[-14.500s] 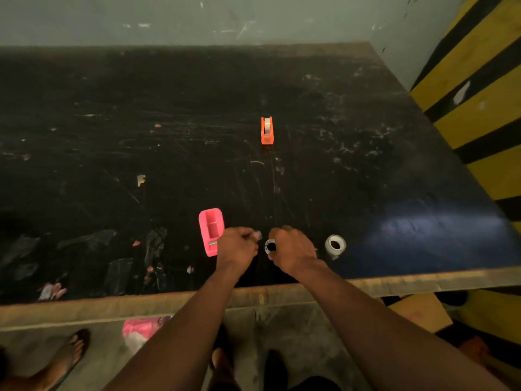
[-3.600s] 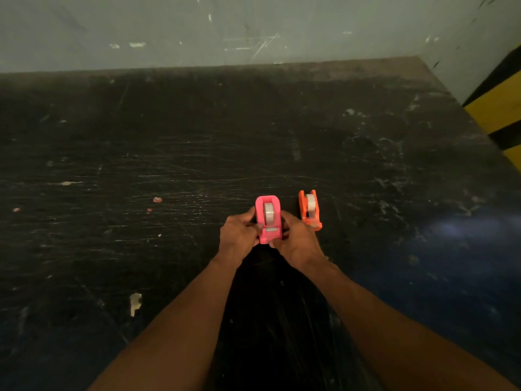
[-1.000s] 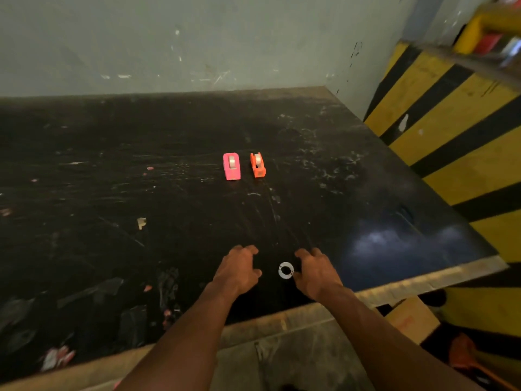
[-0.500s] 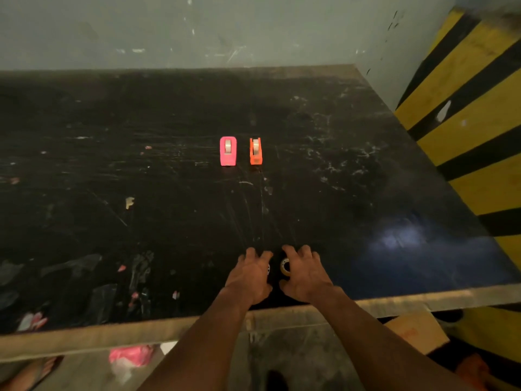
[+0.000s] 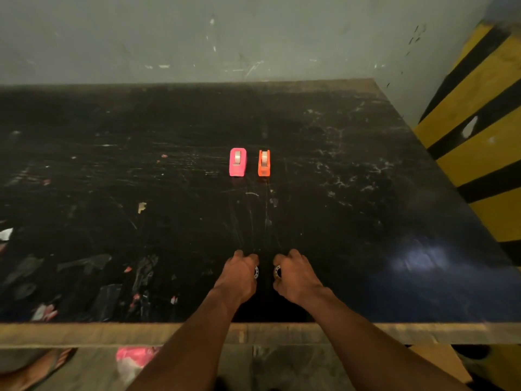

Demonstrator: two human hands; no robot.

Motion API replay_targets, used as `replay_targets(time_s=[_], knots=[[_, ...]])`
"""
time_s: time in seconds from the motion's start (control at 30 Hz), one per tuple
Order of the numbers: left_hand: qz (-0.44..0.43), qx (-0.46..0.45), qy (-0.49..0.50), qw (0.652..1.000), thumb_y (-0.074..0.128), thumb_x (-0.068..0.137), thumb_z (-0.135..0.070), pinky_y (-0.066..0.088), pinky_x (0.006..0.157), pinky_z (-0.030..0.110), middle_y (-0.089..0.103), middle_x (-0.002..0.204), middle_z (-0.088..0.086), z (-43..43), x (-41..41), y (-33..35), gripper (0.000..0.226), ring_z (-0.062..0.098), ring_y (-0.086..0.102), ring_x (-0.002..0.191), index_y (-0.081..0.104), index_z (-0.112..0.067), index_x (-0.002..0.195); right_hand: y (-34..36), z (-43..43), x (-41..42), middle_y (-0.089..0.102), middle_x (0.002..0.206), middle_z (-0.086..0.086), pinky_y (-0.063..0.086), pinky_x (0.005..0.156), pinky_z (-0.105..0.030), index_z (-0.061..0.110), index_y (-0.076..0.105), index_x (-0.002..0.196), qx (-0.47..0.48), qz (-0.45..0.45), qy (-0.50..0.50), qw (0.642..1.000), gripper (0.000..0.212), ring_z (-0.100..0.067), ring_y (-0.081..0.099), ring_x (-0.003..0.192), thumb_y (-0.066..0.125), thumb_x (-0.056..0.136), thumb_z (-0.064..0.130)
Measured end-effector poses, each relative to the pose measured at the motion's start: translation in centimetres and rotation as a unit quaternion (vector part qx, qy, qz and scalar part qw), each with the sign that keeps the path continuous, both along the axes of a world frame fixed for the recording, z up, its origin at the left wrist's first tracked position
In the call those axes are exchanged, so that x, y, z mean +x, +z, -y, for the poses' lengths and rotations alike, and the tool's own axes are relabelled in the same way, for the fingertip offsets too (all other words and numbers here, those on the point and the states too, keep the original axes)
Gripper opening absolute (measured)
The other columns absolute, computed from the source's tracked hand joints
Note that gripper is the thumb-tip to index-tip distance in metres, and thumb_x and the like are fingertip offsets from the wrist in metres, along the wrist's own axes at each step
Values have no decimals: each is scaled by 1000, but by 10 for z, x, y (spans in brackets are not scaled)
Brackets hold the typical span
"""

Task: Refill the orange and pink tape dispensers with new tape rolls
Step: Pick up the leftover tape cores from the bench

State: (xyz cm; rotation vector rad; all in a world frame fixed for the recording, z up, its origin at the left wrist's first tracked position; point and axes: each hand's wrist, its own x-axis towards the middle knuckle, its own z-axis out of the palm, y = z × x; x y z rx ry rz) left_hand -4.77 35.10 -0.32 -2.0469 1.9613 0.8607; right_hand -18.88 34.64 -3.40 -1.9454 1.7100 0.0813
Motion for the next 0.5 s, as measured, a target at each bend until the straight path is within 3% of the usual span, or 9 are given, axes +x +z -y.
replay_targets(time_s=[0.5], knots=[[45,-54,55,996,66,84,-8,45,106,43,38,141,15,106,118,30,58,33,45,128,45,-20,137,39,125,111,41,129,-12,47,100,-40,24,50,131,-44,31,13,998,55,-31,47,121,74,81,25]])
